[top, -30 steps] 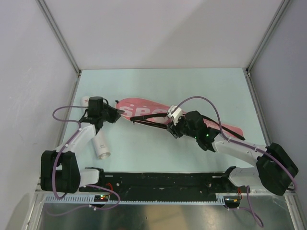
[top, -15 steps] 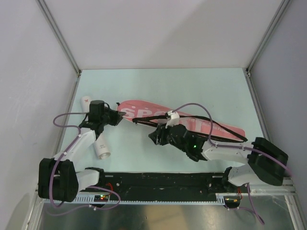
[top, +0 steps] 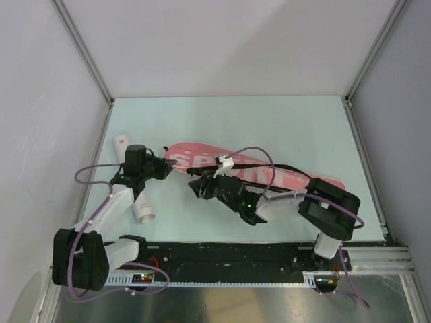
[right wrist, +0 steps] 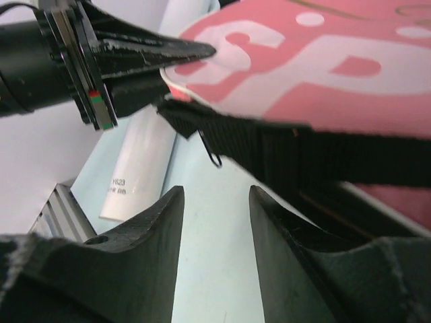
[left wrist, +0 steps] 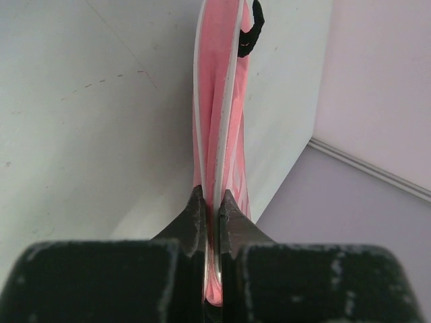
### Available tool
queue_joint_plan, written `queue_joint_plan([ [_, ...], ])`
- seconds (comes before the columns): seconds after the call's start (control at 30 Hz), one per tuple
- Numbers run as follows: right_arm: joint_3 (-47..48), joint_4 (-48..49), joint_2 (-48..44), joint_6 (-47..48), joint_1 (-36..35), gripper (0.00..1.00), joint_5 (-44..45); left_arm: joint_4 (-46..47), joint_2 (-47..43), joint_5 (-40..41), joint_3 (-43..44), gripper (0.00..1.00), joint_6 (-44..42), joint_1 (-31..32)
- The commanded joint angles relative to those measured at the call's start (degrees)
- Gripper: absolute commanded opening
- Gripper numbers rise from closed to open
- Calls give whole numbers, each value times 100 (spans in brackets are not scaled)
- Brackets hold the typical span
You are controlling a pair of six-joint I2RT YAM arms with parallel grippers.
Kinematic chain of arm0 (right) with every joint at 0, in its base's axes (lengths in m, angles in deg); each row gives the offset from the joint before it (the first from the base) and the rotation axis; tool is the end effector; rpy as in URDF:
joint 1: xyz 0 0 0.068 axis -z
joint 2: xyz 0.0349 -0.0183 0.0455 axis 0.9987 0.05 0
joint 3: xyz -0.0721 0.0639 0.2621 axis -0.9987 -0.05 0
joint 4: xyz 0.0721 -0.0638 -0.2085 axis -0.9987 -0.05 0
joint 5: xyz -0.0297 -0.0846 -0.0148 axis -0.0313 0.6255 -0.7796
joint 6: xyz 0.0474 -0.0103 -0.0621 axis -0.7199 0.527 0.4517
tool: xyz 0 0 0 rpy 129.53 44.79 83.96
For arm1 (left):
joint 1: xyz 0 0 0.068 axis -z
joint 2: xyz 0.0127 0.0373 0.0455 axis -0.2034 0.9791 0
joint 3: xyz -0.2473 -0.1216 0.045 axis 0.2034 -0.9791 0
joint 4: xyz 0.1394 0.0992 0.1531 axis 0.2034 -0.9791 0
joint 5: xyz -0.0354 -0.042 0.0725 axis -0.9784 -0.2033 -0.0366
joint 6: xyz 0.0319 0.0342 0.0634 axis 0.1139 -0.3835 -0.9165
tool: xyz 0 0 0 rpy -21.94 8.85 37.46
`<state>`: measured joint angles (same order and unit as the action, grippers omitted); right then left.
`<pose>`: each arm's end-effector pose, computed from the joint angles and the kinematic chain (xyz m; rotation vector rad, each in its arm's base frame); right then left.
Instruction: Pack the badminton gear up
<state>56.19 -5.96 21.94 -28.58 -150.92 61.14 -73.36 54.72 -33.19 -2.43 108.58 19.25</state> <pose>0.1790 0.3183 0.2221 -0.1947 1.8498 1.0072 0.2230 -0.0408 0.2214 -1.3699 2.0121 -0.9661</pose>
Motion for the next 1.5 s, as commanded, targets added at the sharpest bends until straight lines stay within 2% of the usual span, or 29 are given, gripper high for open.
queue_joint_plan([
  [0.0, 459, 962, 371, 397, -37, 48, 391, 180, -256, -503, -81, 0, 343, 85],
  [0.27, 932, 858, 759, 499, -35, 47, 610, 184, -348, -577, -201, 0, 392, 93],
  [0.5, 958, 682, 723, 550, -38, 35, 822, 183, -480, -441, -264, 0, 313, 93],
  [0.67, 958, 574, 659, 575, -37, 31, 900, 179, -591, -355, -272, 0, 234, 93],
  [0.8, 954, 645, 637, 657, -21, 22, 866, 151, -621, -321, -270, 0, 241, 87],
  [0.9, 958, 610, 587, 720, -24, 5, 875, 140, -608, -297, -258, 0, 245, 90],
  [0.97, 938, 520, 521, 753, -25, 1, 888, 140, -612, -250, -239, 0, 200, 79],
  [1.2, 323, 256, 47, 727, -22, 0, 922, 64, -759, 280, 67, 0, -291, 58],
  [1.47, -402, -499, -773, 658, 6, 0, 1040, 1, -735, 776, 342, 0, -708, 46],
])
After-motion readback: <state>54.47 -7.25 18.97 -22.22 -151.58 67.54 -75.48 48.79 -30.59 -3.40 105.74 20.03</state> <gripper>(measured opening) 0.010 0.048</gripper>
